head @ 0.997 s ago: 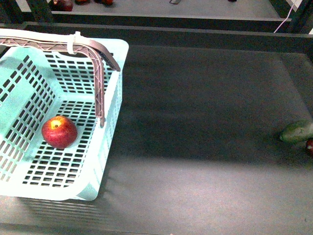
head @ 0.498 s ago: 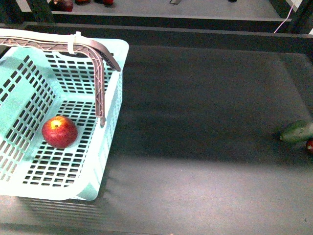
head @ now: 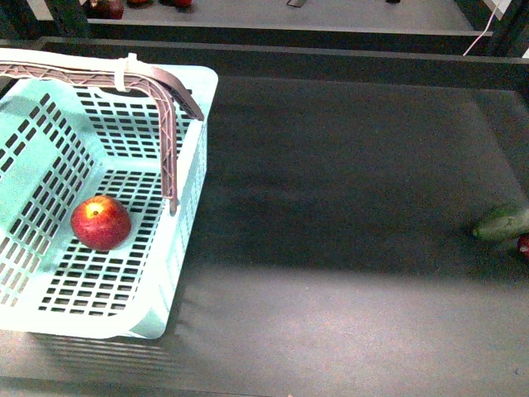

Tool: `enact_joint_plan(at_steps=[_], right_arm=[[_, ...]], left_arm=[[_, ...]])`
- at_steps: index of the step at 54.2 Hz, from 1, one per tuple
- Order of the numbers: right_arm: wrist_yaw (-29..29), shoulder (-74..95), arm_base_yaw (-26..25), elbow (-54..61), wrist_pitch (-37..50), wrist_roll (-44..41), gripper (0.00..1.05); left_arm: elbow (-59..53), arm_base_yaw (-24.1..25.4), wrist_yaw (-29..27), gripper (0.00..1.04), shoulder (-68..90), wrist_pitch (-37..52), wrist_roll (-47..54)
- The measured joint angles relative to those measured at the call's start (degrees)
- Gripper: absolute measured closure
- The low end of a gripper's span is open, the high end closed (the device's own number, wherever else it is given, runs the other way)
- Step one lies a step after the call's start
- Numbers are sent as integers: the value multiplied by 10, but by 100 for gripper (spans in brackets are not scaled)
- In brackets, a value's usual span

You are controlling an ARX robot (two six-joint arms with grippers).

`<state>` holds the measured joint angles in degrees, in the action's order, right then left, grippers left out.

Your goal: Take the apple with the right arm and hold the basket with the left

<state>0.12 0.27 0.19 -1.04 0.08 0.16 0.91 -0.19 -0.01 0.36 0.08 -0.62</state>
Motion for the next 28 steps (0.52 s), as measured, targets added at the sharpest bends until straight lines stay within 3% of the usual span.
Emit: enact_joint_plan(at_steps=[3, 7, 24, 28], right_arm=[[0, 0, 0, 0, 0, 0, 9], [0, 0, 0, 0, 0, 0, 9], [0, 0, 0, 0, 0, 0, 9], [0, 0, 0, 0, 0, 0, 9]], left_arm=[[0, 0, 0, 86, 0, 0, 0], [0, 0, 0, 66, 0, 0, 0], [0, 0, 0, 13, 0, 0, 0], [0, 0, 0, 6, 0, 0, 1]])
